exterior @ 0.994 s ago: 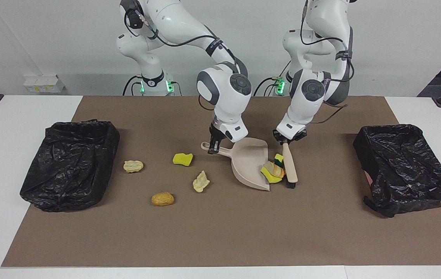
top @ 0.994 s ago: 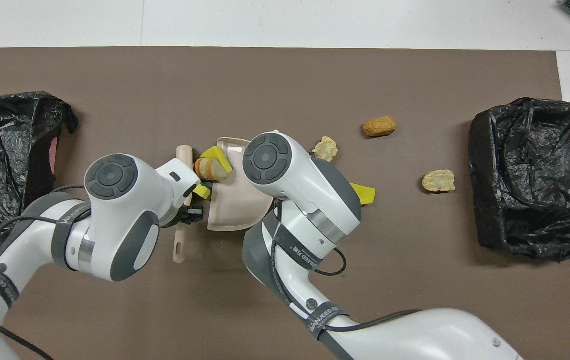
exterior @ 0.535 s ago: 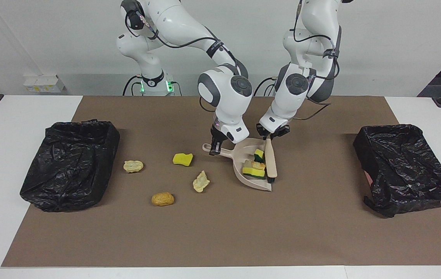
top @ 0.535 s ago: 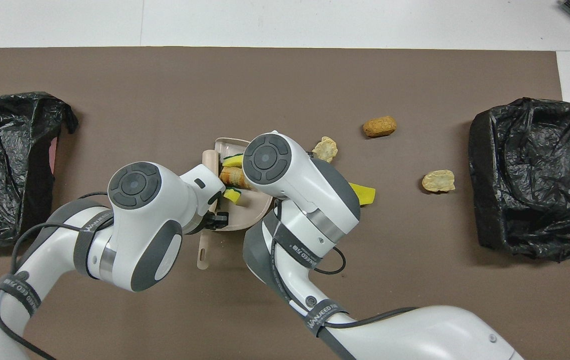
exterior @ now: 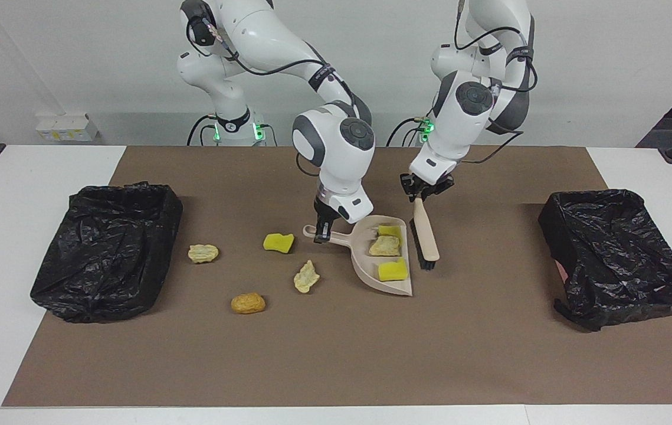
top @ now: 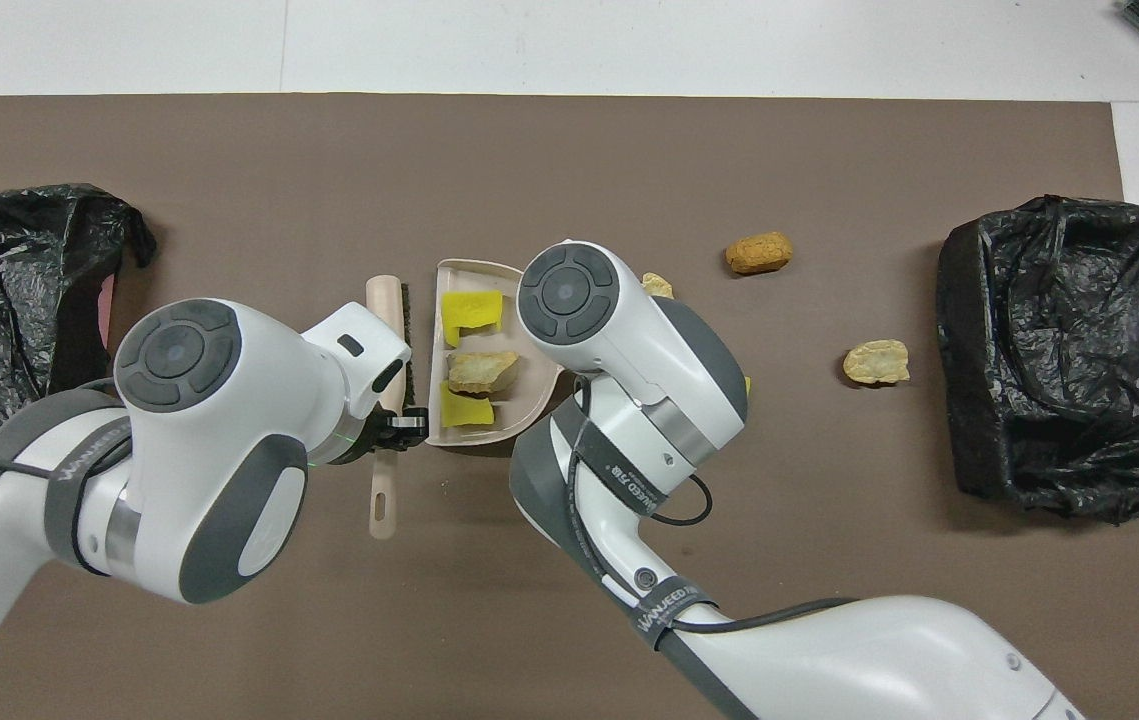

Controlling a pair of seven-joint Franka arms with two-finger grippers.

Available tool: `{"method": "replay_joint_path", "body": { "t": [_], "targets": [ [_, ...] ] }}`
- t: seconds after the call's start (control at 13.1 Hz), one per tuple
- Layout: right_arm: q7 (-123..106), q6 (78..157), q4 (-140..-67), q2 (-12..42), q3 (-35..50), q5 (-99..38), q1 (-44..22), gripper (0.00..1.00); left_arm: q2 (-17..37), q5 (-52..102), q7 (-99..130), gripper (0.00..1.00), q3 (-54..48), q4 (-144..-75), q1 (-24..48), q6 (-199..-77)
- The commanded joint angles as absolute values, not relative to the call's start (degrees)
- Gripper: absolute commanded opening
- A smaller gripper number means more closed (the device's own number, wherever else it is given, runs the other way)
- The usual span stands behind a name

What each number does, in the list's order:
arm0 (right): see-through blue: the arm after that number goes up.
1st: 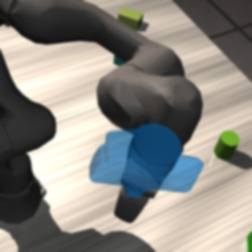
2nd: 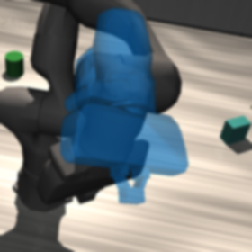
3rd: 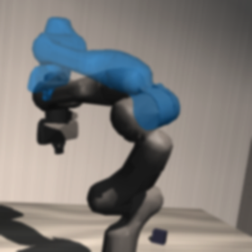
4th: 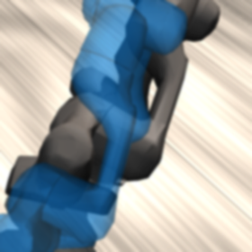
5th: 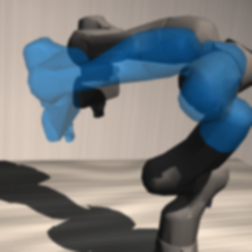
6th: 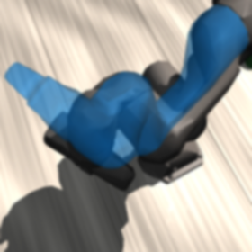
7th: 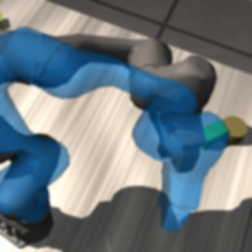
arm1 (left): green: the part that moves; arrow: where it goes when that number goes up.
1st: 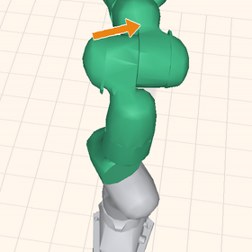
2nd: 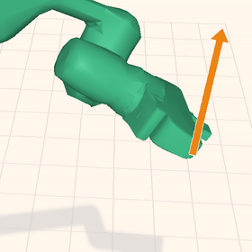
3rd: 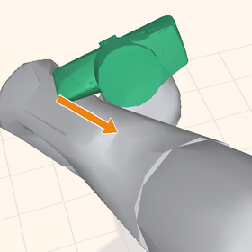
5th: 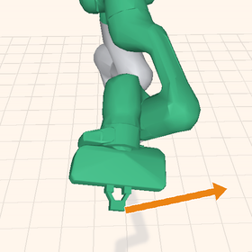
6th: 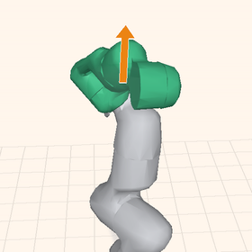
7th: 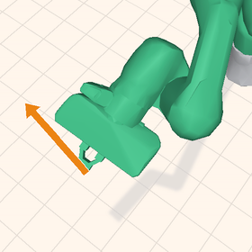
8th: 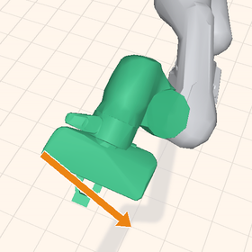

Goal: Sweep and dump trash in bin
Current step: 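Sweep the sponge pieces into the dustpan with the brush in the left gripper, then carry the loaded dustpan with the right gripper toward the nearby trash bag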

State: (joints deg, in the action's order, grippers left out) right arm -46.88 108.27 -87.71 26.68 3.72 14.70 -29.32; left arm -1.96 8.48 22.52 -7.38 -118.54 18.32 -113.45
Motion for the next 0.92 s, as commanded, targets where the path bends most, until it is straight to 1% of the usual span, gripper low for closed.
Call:
{"method": "replay_joint_path", "body": {
  "t": [0.0,0.15,0.23,0.38,0.54,0.69,0.84],
  "targets": [
    [-52.1,108.2,-87.9,24.3,4.2,12.9,-26.5,0.0,-6.9,7.7,23.5,0.0,-7.5,-117.9,17.3,-107.8],
    [-57.6,106.4,-87.9,22.0,4.1,10.4,-23.7,0.0,-9.0,7.4,26.5,0.0,-7.7,-118.8,18.2,-104.0],
    [-60.2,105.0,-87.7,20.8,4.1,10.5,-22.4,0.0,-10.6,7.4,28.5,0.0,-8.3,-121.0,18.5,-104.2],
    [-64.3,101.2,-86.8,18.6,3.6,10.5,-21.0,0.0,-13.8,7.6,29.9,0.0,-8.3,-125.6,21.9,-106.0],
    [-68.7,98.0,-85.3,17.4,3.5,10.8,-18.5,0.0,-15.0,7.6,34.3,0.0,-8.3,-129.5,26.8,-109.7],
    [-73.3,94.8,-83.9,16.4,3.3,11.0,-15.8,0.0,-12.5,7.6,37.7,0.0,-8.3,-131.6,31.9,-115.1],
    [-78.9,94.4,-83.9,14.9,3.5,11.0,-12.4,0.0,-11.3,8.0,40.2,0.0,-8.3,-135.3,36.3,-123.4]
  ]
}}
